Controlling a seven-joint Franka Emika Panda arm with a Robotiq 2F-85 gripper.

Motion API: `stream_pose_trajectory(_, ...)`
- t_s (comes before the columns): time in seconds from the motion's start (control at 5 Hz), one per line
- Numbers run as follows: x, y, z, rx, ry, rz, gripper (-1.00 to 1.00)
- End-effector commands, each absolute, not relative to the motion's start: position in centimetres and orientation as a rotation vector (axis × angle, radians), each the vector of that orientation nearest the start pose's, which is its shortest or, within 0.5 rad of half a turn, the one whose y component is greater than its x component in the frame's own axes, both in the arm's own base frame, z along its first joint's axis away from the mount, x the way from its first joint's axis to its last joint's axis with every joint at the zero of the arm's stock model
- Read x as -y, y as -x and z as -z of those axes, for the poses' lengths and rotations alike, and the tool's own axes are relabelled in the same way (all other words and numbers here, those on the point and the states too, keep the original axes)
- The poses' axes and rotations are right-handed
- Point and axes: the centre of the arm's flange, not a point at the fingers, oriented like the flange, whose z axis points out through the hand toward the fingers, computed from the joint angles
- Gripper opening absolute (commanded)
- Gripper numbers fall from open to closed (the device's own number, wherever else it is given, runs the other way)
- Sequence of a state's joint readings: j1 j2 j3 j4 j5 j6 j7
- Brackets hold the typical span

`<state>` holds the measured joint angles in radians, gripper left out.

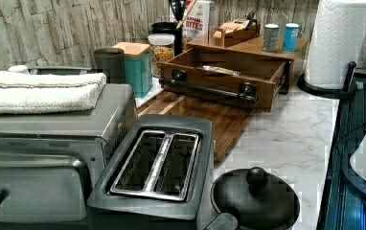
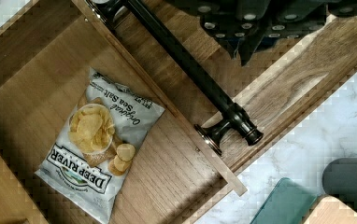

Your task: Close the drawer.

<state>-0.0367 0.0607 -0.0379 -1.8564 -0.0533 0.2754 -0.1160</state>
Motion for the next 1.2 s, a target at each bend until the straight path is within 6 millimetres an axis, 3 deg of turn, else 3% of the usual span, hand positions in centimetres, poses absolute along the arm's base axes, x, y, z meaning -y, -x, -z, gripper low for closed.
stream_pose_trajectory(0.2, 4.7, -56.9, -47.8, -1.143, 3.003, -0.083, -1.0)
stream_pose_trajectory(0.6, 2.3, -55.7, -45.0, -0.753, 3.007, -0.029, -1.0)
stream_pose_trajectory(0.8, -0.7, -55.1, -43.0, -0.581, 3.033, 0.069, -1.0)
stream_pose_trajectory(1.2, -2.5, -54.8, -38.1, -0.197, 3.136, 0.099, -1.0)
